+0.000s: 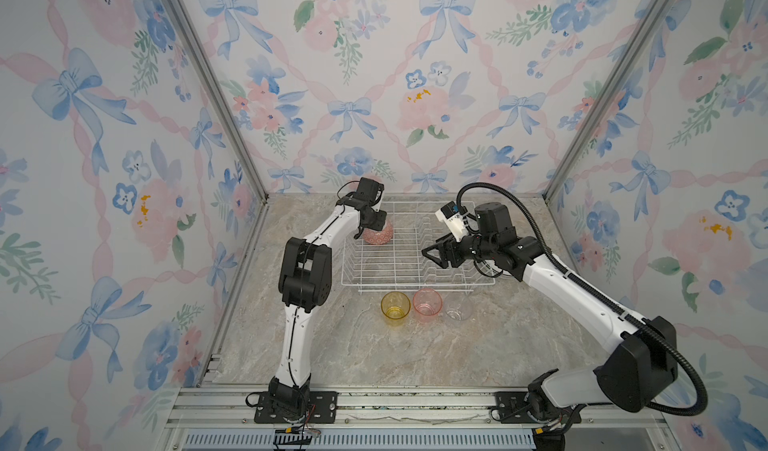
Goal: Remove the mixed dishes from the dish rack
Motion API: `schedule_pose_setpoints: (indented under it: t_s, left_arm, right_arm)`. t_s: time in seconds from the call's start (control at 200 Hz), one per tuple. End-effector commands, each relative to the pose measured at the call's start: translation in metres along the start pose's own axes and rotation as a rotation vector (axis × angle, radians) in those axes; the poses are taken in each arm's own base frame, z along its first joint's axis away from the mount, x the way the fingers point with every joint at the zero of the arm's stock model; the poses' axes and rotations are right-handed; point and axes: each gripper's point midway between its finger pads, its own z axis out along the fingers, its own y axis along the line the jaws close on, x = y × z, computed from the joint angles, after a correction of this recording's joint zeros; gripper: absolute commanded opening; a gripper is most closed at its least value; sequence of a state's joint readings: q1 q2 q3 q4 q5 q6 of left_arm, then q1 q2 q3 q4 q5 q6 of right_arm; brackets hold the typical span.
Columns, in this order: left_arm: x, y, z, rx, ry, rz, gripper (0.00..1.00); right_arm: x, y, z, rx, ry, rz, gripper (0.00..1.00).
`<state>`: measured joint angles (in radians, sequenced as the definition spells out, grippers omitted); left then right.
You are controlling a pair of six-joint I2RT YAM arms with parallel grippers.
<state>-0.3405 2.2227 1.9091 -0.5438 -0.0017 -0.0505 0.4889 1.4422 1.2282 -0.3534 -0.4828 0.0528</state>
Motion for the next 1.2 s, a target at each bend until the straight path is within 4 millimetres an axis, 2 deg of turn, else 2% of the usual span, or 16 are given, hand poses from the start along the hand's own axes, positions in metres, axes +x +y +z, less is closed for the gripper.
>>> schedule_pose_setpoints:
  t_s: [0.0,0.285,0.365,0.39,0.51,0.85,0.89,1.195]
  left_arm:
    - [-0.002,-0.009,-0.024,0.027,-0.002,0.027,0.40]
    - [0.001,-0.020,-0.039,0.069,-0.009,0.031,0.37]
    - [-0.001,-0.024,-0.044,0.089,-0.020,0.030,0.37]
    - [-0.003,-0.024,-0.046,0.092,-0.024,0.027,0.37]
    - [-0.009,-0.029,-0.055,0.123,-0.045,0.026,0.37]
    - [-0.024,-0.039,-0.073,0.234,-0.088,-0.013,0.35]
    - [-0.025,-0.039,-0.075,0.254,-0.093,-0.023,0.35]
    - [-0.037,-0.048,-0.088,0.335,-0.126,-0.038,0.34]
  right_arm:
    - [0.004,-0.006,0.013,-0.029,0.000,0.059,0.73]
    - [0.010,-0.018,0.050,-0.112,0.016,0.233,0.73]
    - [0.005,-0.018,0.057,-0.155,-0.002,0.282,0.73]
    - [0.011,-0.023,0.065,-0.164,0.013,0.311,0.73]
    - [0.013,-0.025,0.078,-0.203,0.021,0.369,0.73]
    - [0.021,-0.035,0.104,-0.270,0.036,0.511,0.69]
    - [0.023,-0.031,0.106,-0.303,0.048,0.519,0.68]
    - [0.025,-0.042,0.118,-0.315,0.026,0.583,0.67]
